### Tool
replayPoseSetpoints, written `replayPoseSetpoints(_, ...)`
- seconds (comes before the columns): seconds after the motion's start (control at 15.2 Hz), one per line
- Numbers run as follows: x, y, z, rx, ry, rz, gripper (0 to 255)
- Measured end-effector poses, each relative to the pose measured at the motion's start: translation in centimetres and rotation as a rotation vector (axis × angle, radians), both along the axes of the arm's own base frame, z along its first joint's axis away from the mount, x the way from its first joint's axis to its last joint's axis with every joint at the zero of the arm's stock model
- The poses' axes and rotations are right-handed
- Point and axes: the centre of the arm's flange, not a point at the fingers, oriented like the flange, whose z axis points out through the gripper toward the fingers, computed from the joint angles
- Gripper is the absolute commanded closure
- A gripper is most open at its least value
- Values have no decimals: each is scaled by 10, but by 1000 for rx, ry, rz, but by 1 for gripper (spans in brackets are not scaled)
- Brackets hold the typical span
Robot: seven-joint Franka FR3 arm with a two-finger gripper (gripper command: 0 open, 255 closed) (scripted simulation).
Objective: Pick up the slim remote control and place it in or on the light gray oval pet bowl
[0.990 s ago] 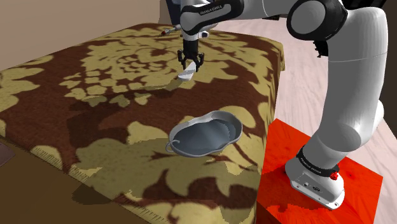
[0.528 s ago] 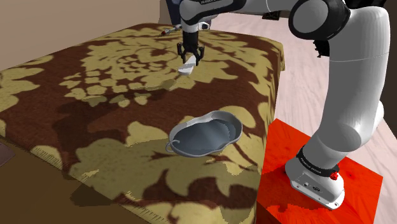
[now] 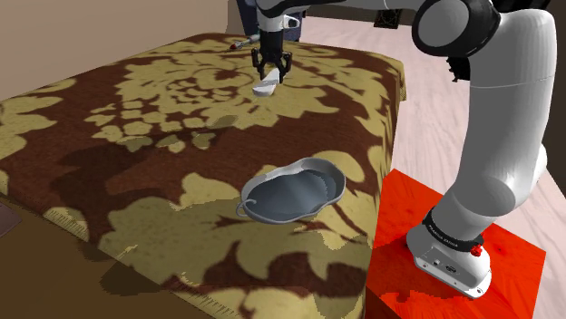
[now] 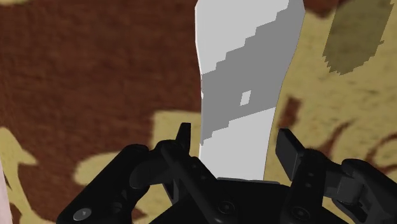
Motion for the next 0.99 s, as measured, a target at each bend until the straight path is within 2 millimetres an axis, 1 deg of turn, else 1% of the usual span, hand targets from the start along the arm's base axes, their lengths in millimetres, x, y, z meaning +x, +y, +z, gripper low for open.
replayPoseSetpoints(0.07,0,0,4,0,0,0,255)
replayPoseSetpoints(0.13,-6,5,5,0,0,0,255)
replayPoseSetpoints(0.26,-21,15,6,0,1,0,255)
replayPoseSetpoints(0.33,-30,22,9,1,1,1,255)
replayPoseSetpoints(0.46,-53,34,11,1,0,1,255)
replayPoseSetpoints(0.73,-97,70,10,0,0,2,255)
replayPoseSetpoints(0.92,-129,88,11,1,1,1,255)
replayPoseSetpoints(0.99,-138,97,12,0,1,1,255)
